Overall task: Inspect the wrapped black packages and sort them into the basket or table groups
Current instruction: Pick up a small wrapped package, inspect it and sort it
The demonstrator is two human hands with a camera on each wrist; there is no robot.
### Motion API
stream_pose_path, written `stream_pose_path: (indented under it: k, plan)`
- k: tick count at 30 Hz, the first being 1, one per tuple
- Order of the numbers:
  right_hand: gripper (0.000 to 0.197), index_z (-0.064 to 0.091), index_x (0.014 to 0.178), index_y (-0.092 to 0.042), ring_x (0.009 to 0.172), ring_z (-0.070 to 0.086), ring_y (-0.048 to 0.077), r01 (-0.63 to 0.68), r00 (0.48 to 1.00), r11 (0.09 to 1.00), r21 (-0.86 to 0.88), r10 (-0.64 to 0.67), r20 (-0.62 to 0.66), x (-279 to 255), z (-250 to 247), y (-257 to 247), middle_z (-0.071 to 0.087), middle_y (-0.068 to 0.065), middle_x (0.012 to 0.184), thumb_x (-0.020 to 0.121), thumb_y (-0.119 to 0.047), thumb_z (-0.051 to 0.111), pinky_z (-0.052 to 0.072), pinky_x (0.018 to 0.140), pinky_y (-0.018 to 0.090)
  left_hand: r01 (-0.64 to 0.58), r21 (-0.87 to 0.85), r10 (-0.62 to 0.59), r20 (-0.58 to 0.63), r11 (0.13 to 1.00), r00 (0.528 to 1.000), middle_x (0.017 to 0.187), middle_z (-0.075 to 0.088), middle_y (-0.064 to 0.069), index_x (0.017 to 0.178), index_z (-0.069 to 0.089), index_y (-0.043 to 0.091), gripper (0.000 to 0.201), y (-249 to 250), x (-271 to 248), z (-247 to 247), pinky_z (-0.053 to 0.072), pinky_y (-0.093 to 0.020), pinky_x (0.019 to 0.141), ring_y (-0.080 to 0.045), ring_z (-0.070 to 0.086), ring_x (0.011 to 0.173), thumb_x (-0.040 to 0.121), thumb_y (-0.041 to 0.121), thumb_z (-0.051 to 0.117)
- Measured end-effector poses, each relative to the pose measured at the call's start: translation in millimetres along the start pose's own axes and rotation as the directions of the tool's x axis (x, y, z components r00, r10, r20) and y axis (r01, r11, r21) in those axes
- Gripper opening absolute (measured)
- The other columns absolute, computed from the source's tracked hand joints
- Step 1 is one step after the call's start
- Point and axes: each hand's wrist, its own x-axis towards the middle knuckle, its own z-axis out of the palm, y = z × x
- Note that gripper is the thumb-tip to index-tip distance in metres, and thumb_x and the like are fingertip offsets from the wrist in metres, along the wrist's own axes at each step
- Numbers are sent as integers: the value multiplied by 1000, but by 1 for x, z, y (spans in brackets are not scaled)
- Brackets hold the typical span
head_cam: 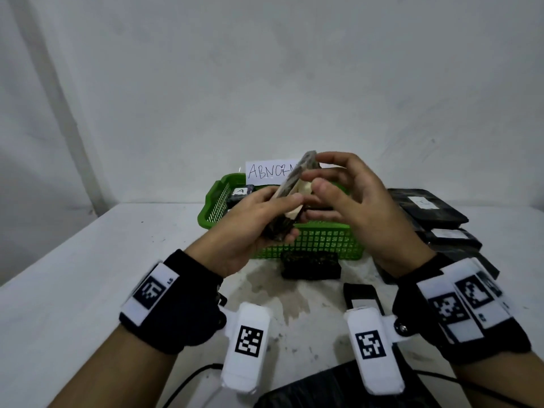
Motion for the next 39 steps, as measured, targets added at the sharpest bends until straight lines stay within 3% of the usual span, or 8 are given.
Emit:
stream_pose_path:
  k: [5,10,16,21,25,29,33,39]
  plan:
    - [57,51,131,-26,109,69,17,-179,969,982,-67,164,-187,6,-13,9,63,-3,129,83,-46,72,59,87,35,-17,124,15,12,992,1000,91,67,-2,122,57,19,25,-4,0,5,43,-27,60,-14,56,67,103,31,46]
    - [56,49,139,-16,92,76,20,-268,948,960,78,278,-153,9,-20,7,72,10,118,89,-22,73,60,81,34,-57,188,47,59,981,997,125,68,-9,129,55,19,40,-11,2,5,55,-42,89,-26,68,110,91,23,64]
    - [45,58,128,-14,93,76,24,-181,974,983,22,183,-137,6,-18,1,79,7,101,87,-10,76,58,92,52,-100,227,90,55,969,994,119,70,-8,116,60,17,33,-12,2,3,52,-20,63,-15,69,88,85,17,71]
    - [39,60,118,-13,80,77,24,-89,980,996,-16,85,-182,4,-13,0,77,10,89,84,-1,76,62,72,42,-138,251,126,62,958,990,117,73,-2,122,59,18,37,-13,0,4,47,-67,97,-35,68,109,88,18,73]
    - [40,60,113,-18,74,74,16,17,983,995,-103,-35,-178,3,-13,-3,74,0,82,82,-2,79,58,69,30,-164,338,154,57,927,986,116,72,0,125,58,26,34,-13,0,4,57,-56,88,-23,71,105,94,17,66]
    - [46,61,116,-16,99,73,13,58,998,994,-93,-58,3,0,-14,-12,75,-4,103,76,-15,84,55,85,26,-292,410,315,13,864,949,113,69,3,117,57,28,37,-14,4,-5,57,-31,85,-12,70,104,89,9,72]
    - [50,63,119,-18,109,69,7,75,988,995,-70,-65,139,-4,-16,-23,73,-9,112,72,-22,80,53,88,21,-389,441,442,-18,809,897,116,65,5,113,56,30,36,-15,6,-11,53,-26,89,-10,65,113,87,15,75]
    - [50,63,125,-20,120,65,9,118,971,985,-123,-89,224,-6,-13,-28,72,-5,123,80,-28,83,52,101,30,-453,419,503,-10,787,864,120,65,2,121,54,16,38,-18,9,-12,50,-16,78,-10,65,110,87,17,73]
